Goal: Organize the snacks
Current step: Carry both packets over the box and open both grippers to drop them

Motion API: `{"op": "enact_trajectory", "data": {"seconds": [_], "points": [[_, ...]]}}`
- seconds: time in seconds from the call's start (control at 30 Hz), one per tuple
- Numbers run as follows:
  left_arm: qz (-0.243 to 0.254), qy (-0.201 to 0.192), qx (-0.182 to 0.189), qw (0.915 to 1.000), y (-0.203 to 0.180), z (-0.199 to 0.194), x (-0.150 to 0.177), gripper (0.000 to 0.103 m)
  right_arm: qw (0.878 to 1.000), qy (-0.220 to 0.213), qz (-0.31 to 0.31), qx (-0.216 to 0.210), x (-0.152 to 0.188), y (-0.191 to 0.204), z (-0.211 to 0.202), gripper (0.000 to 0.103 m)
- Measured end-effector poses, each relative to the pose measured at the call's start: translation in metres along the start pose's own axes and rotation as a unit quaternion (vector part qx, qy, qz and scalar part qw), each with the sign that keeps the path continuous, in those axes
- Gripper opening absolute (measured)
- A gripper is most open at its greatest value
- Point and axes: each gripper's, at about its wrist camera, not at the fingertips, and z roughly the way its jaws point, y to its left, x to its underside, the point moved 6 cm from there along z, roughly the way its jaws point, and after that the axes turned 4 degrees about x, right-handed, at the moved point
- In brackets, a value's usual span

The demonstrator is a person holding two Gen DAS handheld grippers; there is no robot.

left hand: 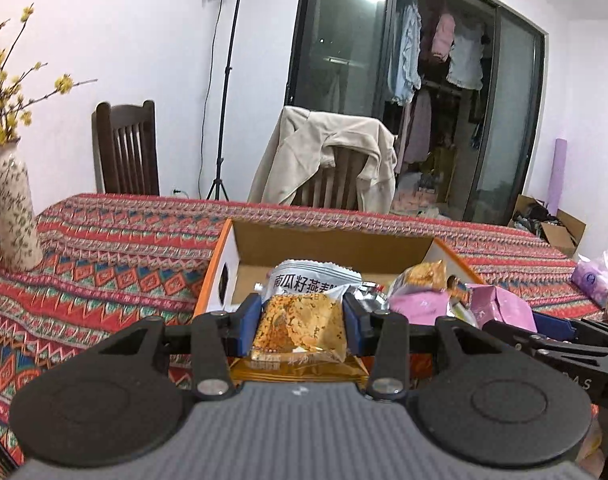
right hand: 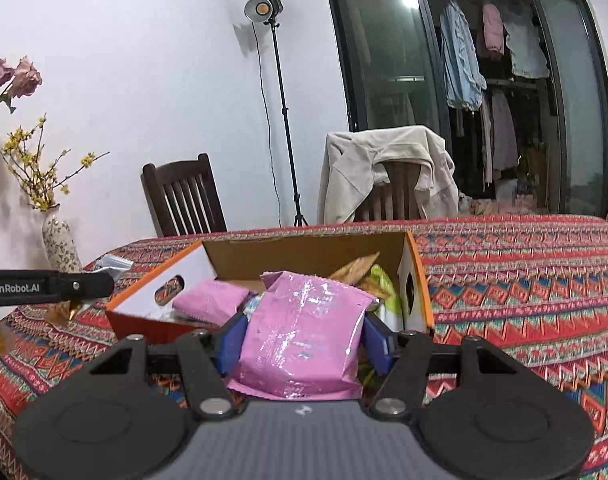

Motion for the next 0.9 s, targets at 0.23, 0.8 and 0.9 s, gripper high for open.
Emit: {"op": "enact_trajectory", "data": {"seconds": [0.23,0.8,0.9], "points": [[0.005,-0.013,0.004,0.9999,-0.008,0.011,-0.024,0.043,1.0,-0.011,-0.004,0.005,-0.023,0.001,0.009,0.061],[-0.006,-0.009,-0.007,0.9999,-0.003,0.065,-0.053,0.043,1.0,-0.007,-0.005,0.009,-0.05,0.006,0.066,0.061],[-0.011,-0.007,-0.01,0.9999,0.001,0.078,-0.058,0.043,1.0,-0.002,-0.004,0.011,-0.052,0.006,0.079,0.061]]}}
